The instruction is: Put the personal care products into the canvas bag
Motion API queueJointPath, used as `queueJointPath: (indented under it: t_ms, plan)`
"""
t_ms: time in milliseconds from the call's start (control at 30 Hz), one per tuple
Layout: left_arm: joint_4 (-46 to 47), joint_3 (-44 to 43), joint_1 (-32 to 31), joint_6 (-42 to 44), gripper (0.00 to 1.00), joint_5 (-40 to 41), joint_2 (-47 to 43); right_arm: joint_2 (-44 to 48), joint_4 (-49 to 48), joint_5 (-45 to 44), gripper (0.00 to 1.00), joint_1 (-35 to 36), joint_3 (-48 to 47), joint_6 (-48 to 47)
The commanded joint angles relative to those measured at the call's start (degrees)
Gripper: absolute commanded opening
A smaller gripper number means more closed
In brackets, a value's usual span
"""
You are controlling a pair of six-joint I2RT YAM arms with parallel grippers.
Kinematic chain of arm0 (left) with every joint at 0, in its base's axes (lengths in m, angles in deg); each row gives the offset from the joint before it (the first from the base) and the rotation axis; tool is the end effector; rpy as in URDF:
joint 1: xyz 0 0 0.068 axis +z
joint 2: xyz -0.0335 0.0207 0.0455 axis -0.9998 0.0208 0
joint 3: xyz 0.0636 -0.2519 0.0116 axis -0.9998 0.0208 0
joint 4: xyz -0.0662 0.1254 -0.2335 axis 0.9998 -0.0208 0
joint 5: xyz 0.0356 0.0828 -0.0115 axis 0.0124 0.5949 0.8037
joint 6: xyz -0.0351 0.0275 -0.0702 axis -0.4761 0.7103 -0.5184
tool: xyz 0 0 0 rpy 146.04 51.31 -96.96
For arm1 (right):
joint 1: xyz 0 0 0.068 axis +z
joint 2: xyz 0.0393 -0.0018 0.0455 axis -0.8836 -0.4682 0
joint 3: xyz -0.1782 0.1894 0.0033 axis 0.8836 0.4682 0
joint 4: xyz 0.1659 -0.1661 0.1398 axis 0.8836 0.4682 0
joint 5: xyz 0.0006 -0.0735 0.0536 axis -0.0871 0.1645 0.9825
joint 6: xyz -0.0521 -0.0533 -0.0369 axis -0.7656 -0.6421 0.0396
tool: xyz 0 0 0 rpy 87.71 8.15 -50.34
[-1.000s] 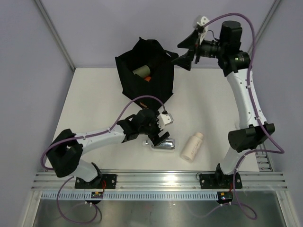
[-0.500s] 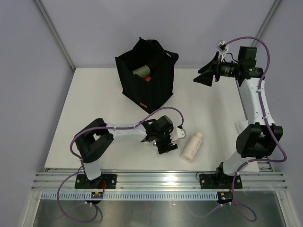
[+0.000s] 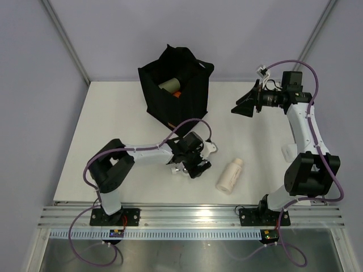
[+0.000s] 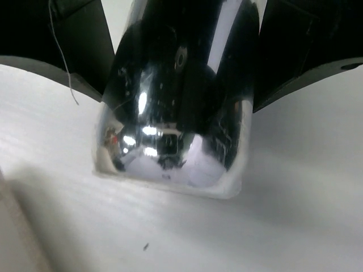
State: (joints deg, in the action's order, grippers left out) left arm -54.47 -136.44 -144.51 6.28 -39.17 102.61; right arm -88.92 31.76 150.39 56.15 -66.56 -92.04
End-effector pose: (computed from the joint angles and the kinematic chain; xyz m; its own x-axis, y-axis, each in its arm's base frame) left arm 0.2141 -0.3357 0.1082 -0.3091 0.7693 -0.5592 0.9374 0.3458 -0.0423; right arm 0.3542 0.0330 0.3425 -0.4065 -0.0636 -0.9115 -0.8580 0.3694 0.3568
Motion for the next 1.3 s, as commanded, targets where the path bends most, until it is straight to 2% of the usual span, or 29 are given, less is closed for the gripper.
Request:
queueJointPath:
  t_ms: [0,67,167,233,267,333,367,400,500,533,600,633,700,900,1000,1100,1267]
  plan:
    - [-0.5,5.3,5.2,-7.9,0.0,-4.4,-6.4,1.2,-0.5,0.0,0.99,-0.5,2.3,-0.8]
    - [0.9,6.8,6.9,-9.1,0.0,-4.7,-8.9,0.9,-0.7,0.0,1.0,-0.5,3.4,-0.7]
    - [-0.7,7.7,7.8,-9.2,0.0,-2.9,-8.0,0.5,-0.6,-0.1,1.0,-0.6,4.0,-0.6]
    - [-2.3,6.9,7.8,-9.7,0.0,1.2,-6.6,0.1,-0.4,-0.2,0.99,-0.6,4.1,-0.8]
    - [-4.1,6.4,7.9,-9.8,0.11,3.6,-5.0,-0.2,0.0,-0.2,0.99,-0.6,4.2,-1.1]
    - [-5.7,5.3,7.5,-10.1,0.45,6.6,-4.0,-0.4,0.8,-0.3,1.0,-0.6,4.3,-1.6]
    - [-5.7,5.2,7.5,-10.2,0.8,8.5,-3.7,-0.8,0.9,-0.4,1.0,-0.6,4.3,-1.9]
    - [-5.5,5.1,7.3,-10.2,0.97,8.8,-3.6,-0.9,1.3,-0.4,0.99,-0.6,4.3,-2.1]
    - [-5.9,3.9,7.2,-10.1,0.99,9.5,-2.7,-1.3,2.1,-0.6,0.99,-0.6,4.3,-2.7]
    - [-6.2,3.4,7.2,-10.0,0.98,9.5,-2.2,-1.4,2.1,-0.7,0.99,-0.6,4.3,-2.8]
    - [-7.2,2.2,7.3,-9.8,0.7,9.5,-0.1,-1.5,2.3,-0.9,1.0,-0.6,4.3,-3.0]
    - [-8.3,0.8,7.3,-10.0,0.49,9.5,0.6,-1.6,2.4,-0.9,0.99,-0.6,4.1,-3.1]
    - [-9.3,-0.1,7.3,-10.7,0.0,12.2,1.4,-1.7,2.9,-0.9,0.99,-0.6,4.1,-3.3]
    - [-9.8,0.5,7.7,-13.5,0.0,13.7,-2.6,-1.8,3.3,-1.0,1.0,-0.6,4.9,-3.7]
    - [-9.9,1.4,9.2,-15.5,0.0,11.3,-6.3,-2.1,3.3,-1.0,0.99,-0.6,5.0,-3.7]
    - [-8.1,4.0,12.6,-19.5,0.0,4.0,-10.3,-2.4,3.2,-0.8,0.99,-0.6,5.0,-3.7]
    - [0.4,10.9,19.0,-26.2,0.0,-8.9,-15.6,-2.9,3.1,-0.7,0.99,-0.6,5.5,-3.7]
